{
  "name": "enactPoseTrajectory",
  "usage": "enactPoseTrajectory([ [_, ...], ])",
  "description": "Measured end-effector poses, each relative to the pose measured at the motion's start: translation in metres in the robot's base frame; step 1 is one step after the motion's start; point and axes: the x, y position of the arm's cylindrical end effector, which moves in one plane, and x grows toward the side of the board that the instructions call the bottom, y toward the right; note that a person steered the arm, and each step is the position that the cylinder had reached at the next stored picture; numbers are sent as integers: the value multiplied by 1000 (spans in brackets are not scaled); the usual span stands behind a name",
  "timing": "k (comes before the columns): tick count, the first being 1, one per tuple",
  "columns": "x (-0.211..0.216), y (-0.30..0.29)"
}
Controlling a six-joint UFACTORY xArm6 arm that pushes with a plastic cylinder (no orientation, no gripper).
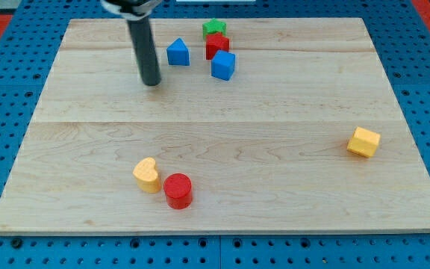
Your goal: Move the green circle into the blue triangle
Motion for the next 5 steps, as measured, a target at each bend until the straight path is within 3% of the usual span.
enactPoseTrajectory([
  [2,17,-55],
  [3,-15,-43],
  [4,-14,39],
  [5,34,48],
])
